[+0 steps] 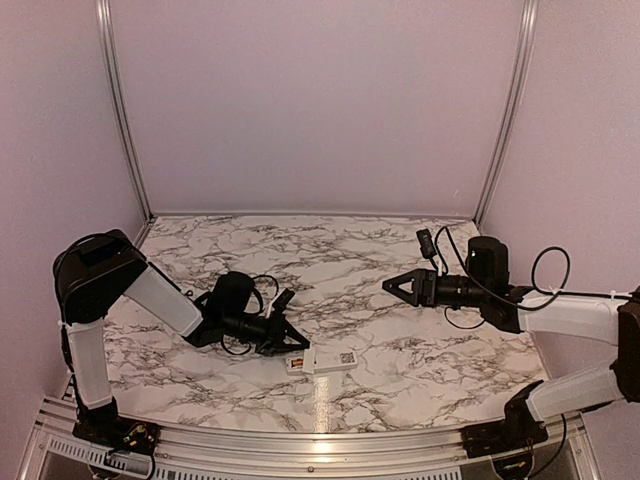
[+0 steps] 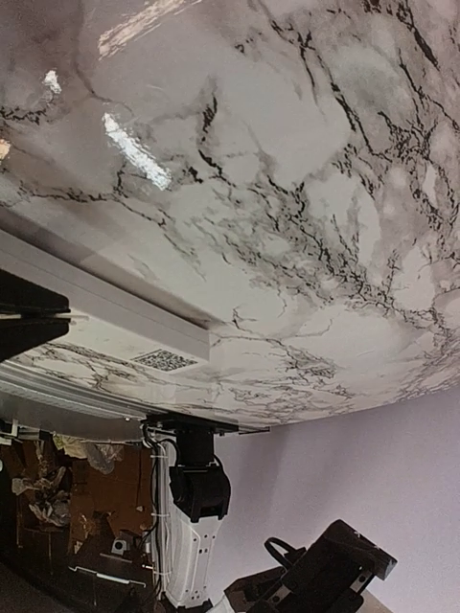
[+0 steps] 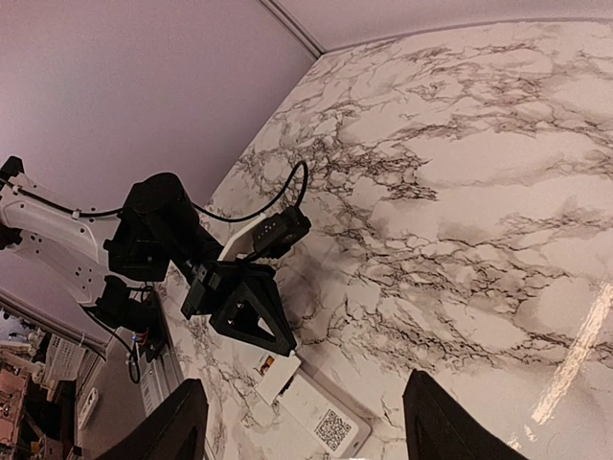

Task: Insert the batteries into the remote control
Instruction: Pick up the battery cover from the center of the board, then pass from the left arm to the right, then pass from the right arm to the left

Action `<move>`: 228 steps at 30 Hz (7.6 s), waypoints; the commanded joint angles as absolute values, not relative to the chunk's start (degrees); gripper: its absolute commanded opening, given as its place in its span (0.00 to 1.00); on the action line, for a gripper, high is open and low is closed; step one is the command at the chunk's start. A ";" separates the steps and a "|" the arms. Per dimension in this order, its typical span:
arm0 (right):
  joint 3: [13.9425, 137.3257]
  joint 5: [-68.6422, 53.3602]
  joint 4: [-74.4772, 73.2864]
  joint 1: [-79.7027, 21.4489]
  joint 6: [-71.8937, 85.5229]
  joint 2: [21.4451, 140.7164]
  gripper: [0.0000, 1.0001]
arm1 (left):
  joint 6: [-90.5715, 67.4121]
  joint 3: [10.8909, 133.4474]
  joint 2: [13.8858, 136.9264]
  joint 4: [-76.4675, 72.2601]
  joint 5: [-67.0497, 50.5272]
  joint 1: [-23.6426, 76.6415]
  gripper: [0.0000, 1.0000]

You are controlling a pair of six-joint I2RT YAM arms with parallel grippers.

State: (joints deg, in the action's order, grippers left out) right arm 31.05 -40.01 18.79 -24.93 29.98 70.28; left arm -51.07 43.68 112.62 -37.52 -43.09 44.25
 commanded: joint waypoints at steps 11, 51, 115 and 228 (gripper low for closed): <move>33.54 -43.03 21.27 -24.88 30.43 71.20 0.66 | -44.96 43.90 99.51 -33.04 -41.97 43.98 0.00; 47.44 -48.15 32.34 -37.25 54.48 84.06 0.58 | 56.13 38.96 68.62 -30.39 53.56 78.74 0.00; 72.73 -56.56 21.55 -49.55 54.29 103.29 0.28 | 89.85 32.45 79.46 -52.18 57.57 86.66 0.00; 59.15 -63.52 1.84 -42.08 23.47 97.61 0.00 | 26.57 40.13 54.49 9.01 3.80 64.42 0.84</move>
State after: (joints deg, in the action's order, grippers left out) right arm 58.50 -62.76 2.46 -41.17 24.71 96.49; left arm 25.93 41.17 53.49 10.13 7.33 64.79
